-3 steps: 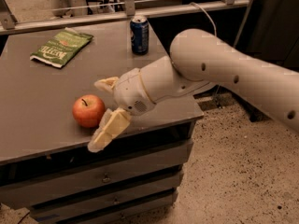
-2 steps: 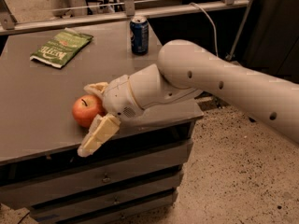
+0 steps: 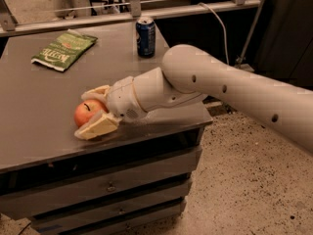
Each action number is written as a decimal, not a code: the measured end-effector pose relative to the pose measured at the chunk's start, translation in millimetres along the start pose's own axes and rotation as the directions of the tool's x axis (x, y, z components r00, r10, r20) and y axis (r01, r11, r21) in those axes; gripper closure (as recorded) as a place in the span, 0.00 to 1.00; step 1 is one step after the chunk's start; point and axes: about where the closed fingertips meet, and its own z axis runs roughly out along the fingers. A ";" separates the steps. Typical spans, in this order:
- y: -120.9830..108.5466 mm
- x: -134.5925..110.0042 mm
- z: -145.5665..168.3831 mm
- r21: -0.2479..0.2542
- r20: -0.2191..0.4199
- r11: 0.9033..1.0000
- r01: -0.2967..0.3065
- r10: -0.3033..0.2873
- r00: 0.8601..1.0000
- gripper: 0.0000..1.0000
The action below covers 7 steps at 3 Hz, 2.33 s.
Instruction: Move apple near pepsi can
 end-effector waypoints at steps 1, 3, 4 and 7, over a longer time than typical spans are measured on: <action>-20.5 3.1 -12.0 0.039 -0.015 0.999 0.008 -0.008 1.000 0.64; -86.8 25.0 -99.0 0.186 -0.103 0.982 0.029 -0.010 0.995 1.00; -93.7 18.0 -107.3 0.206 -0.100 0.978 0.041 -0.021 0.995 1.00; -146.8 7.3 -179.7 0.419 -0.147 0.891 0.175 -0.123 0.981 1.00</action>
Offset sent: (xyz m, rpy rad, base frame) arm 0.1033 -0.1011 0.0204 -0.0987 -0.1201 -0.1958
